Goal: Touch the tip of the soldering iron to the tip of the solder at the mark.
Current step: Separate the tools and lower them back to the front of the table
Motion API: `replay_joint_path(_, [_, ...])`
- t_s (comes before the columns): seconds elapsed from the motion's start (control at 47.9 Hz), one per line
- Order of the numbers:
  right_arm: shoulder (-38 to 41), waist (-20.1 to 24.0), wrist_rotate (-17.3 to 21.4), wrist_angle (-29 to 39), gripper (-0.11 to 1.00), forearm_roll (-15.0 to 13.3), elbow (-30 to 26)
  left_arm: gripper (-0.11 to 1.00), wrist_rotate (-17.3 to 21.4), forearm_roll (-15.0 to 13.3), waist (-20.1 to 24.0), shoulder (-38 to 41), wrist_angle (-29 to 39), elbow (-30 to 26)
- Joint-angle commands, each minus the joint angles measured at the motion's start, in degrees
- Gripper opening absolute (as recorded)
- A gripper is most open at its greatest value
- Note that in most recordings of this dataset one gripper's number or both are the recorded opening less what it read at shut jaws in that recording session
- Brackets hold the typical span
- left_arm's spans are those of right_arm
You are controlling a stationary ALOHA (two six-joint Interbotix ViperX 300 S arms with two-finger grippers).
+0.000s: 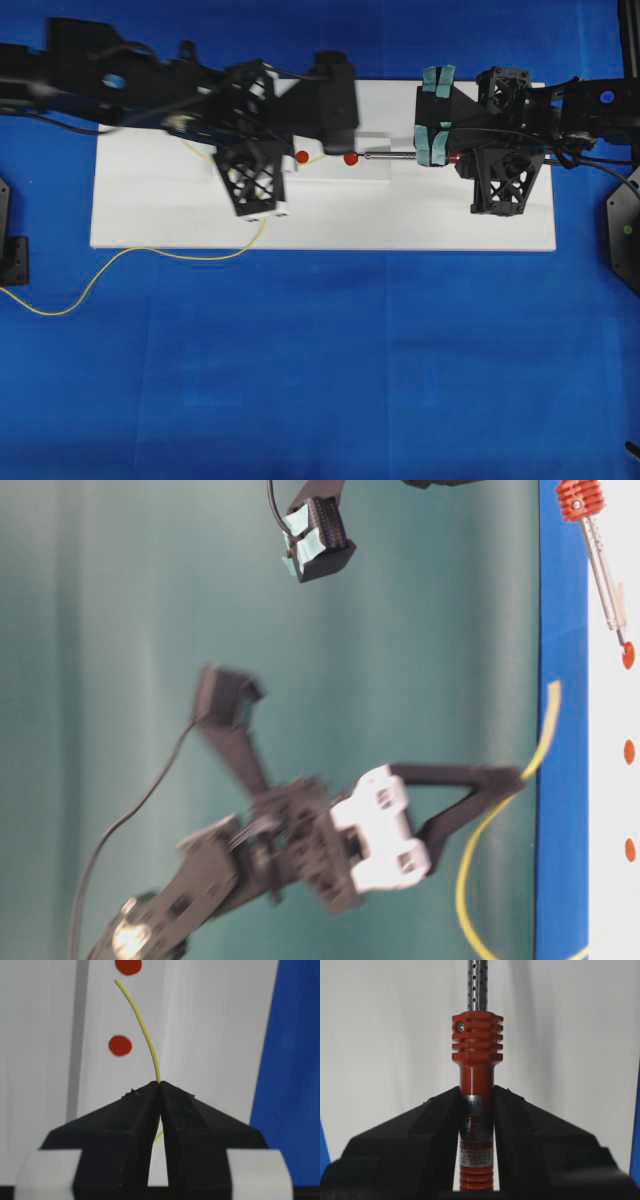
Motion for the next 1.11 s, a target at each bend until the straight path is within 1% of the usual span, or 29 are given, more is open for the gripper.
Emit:
replay_joint_path(0.0, [-0.5, 0.1, 0.0, -0.5, 0.06, -0.2, -1.3, 0.02, -0.4, 0.1, -0.2, -3.9, -0.5, 1.0])
replay_joint_path(0.104, [-0.5, 0.1, 0.0, -0.6, 0.06, -0.2, -1.3, 0.02, -0.6, 0.1, -0.2, -4.9, -1.0, 2.8])
replay_joint_path(0.251, [-0.9, 0.1, 0.0, -0.6, 0.06, -0.2, -1.4, 0.02, -0.6, 0.1, -0.1, -5.3, -2.1, 3.5])
replay_joint_path(0.376, [-3.7, 0.1, 0.1, -0.7, 0.06, -0.2, -1.0, 0.02, -0.6, 0.1, -0.1, -5.3, -2.2, 3.6])
replay_joint_path(0.522, [-9.2, 0.0, 0.3, -0.6, 0.06, -0.2, 0.7, 0.02, -0.7, 0.1, -0.1, -5.6, -2.2, 4.1])
replay_joint_path(0.689, [-16.6, -0.4, 2.6, -0.7, 0.06, -0.2, 4.9, 0.02, -0.8, 0.1, -0.1, -6.2, -2.2, 4.9])
replay_joint_path(0.814, [-20.7, -0.4, 4.6, -1.3, 0.06, -0.2, 6.9, 0.02, -0.8, 0.1, -0.1, -6.6, -4.2, 6.0])
replay_joint_path(1.002, [-21.2, -0.4, 6.9, -1.9, 0.06, 0.1, 7.5, 0.02, -1.1, 0.0, -0.4, -7.3, -6.3, 7.1])
replay_joint_path(1.086, [-21.1, 0.7, 8.4, -3.3, 0.06, 0.4, 7.5, 0.02, -1.8, -0.2, -1.7, -7.6, -6.9, 7.7])
